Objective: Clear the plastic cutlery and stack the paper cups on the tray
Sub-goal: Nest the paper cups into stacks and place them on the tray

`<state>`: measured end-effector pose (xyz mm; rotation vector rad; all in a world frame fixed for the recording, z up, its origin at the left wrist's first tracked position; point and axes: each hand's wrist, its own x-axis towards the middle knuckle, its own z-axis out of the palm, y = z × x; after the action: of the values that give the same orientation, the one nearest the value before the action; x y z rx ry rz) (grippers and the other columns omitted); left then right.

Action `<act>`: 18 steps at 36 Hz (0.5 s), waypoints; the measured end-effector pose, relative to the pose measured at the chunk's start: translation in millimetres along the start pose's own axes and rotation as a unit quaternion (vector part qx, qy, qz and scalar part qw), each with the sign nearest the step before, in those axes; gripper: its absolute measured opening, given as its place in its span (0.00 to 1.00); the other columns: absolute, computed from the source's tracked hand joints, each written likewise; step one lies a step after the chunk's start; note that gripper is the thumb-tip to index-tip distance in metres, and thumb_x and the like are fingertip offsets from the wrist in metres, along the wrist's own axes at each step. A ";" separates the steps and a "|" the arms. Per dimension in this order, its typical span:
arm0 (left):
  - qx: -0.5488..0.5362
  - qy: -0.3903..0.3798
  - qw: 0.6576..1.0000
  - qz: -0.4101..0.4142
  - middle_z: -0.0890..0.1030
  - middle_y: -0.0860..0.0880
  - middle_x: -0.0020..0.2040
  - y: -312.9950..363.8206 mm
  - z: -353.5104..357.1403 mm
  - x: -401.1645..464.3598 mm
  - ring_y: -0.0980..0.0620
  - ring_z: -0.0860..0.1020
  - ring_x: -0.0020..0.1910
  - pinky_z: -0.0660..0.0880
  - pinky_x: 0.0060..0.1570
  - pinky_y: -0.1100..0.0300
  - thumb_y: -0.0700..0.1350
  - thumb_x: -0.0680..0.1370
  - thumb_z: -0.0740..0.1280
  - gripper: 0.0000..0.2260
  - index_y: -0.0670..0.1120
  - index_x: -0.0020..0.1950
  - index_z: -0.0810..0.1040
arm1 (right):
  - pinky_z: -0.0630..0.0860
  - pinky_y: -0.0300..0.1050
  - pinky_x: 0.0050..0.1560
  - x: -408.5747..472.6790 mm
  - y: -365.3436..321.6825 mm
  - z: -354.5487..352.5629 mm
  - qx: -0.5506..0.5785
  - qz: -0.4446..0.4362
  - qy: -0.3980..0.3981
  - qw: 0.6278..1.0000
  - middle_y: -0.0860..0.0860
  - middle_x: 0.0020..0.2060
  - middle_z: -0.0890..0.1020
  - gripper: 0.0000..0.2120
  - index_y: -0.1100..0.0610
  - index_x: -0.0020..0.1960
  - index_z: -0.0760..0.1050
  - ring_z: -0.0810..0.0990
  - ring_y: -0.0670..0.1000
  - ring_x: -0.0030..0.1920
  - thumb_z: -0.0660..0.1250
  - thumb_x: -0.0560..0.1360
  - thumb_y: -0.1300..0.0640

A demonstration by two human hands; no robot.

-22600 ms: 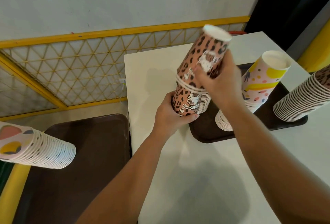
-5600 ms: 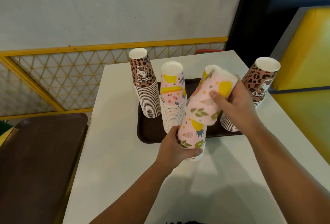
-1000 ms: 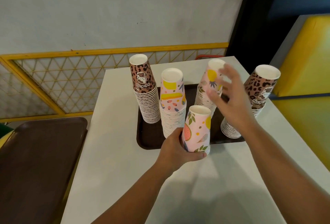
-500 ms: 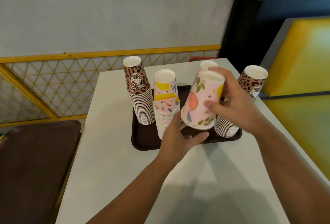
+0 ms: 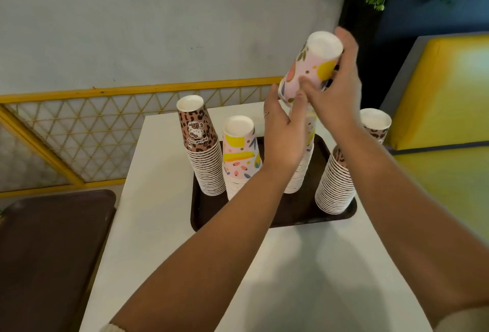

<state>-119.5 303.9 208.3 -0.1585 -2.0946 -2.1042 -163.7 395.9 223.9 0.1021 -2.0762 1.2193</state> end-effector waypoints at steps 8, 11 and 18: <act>0.000 0.001 1.000 -0.019 0.68 0.50 0.72 -25.3 18.7 23.7 0.56 0.69 0.66 0.70 0.64 0.57 0.56 0.81 0.54 0.23 0.53 0.75 0.59 | 0.68 0.25 0.40 -6.7 38.0 19.2 -0.035 0.031 -0.045 0.998 0.51 0.46 0.77 0.32 0.51 0.72 0.59 0.75 0.45 0.46 0.70 0.72 0.52; 0.024 0.001 0.998 -0.052 0.76 0.51 0.61 -32.8 21.6 34.5 0.52 0.76 0.57 0.74 0.56 0.55 0.52 0.82 0.55 0.19 0.51 0.72 0.62 | 0.64 0.28 0.41 -12.1 53.0 24.4 -0.108 0.024 -0.075 0.991 0.53 0.53 0.75 0.27 0.52 0.70 0.64 0.72 0.47 0.51 0.68 0.73 0.55; 0.021 0.041 0.998 -0.046 0.78 0.49 0.52 -32.3 44.4 45.7 0.52 0.76 0.50 0.73 0.47 0.61 0.49 0.82 0.55 0.14 0.45 0.63 0.71 | 0.67 0.26 0.44 -13.9 58.4 26.1 -0.084 0.033 -0.007 0.996 0.53 0.54 0.71 0.19 0.55 0.67 0.68 0.72 0.44 0.48 0.62 0.77 0.60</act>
<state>-172.4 346.3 185.8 0.0288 -2.1342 -2.0767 -190.9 403.6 164.8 -0.0345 -2.2003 1.0804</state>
